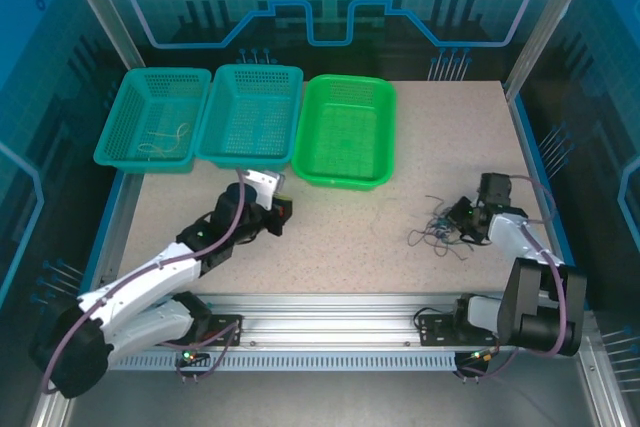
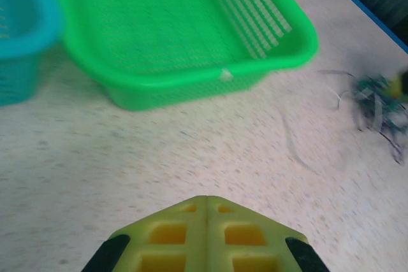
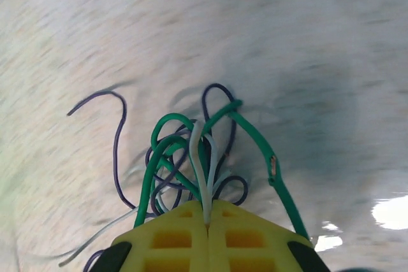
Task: Untangle the cables
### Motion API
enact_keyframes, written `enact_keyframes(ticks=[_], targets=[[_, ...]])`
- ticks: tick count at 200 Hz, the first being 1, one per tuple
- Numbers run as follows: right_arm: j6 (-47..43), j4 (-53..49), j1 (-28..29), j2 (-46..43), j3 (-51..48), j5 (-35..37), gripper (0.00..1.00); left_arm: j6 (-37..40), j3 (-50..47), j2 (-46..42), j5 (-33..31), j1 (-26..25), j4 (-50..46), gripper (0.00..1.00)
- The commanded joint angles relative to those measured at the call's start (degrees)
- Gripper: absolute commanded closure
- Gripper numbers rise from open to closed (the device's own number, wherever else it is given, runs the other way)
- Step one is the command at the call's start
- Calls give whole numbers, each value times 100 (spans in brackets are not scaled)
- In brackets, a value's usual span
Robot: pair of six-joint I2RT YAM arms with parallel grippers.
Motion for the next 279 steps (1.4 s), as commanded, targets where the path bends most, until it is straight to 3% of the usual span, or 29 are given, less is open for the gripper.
enact_keyframes(ticks=[1, 18, 42, 80, 119, 140, 168, 193, 222, 237, 263, 279], targets=[[-385, -112, 542, -189, 366, -516, 100, 443, 92, 329, 1145, -439, 1325, 87], [-591, -117, 1035, -507, 513, -529, 100, 487, 478, 845, 1376, -575, 1676, 73], [-791, -236, 1574, -860, 722, -479, 100, 176, 1282, 1805, 1921, -616, 1850, 65], [-908, -201, 1785, -1302, 776, -842, 100, -2, 1980, 2975, 2258, -816, 2215, 59], [-947, -217, 2015, -1447, 871, -1037, 100, 164, 2311, 3669, 2999, -851, 2544, 43], [-939, -227, 2113, -1458, 951, -1079, 100, 162, 2482, 3992, 2997, -846, 2540, 39], [-866, -216, 2146, -1498, 997, -1079, 100, 100, 2500, 4226, 3028, -849, 2718, 57], [-856, -214, 2149, -1539, 1020, -993, 100, 145, 2397, 4215, 2946, -848, 2728, 100], [-563, -610, 1999, -1430, 942, 227, 100, -1, 2045, 3729, 2705, -818, 3094, 100], [-123, -736, 1472, -1416, 626, 688, 100, -386, 1750, 3300, 2434, -680, 3520, 100], [403, -428, -202, -1428, -313, 176, 100, -787, 1336, 2459, 2177, -400, 3714, 100], [277, -314, -474, -1240, -560, -39, 100, -546, 1380, 2124, 2199, -401, 3162, 100]])
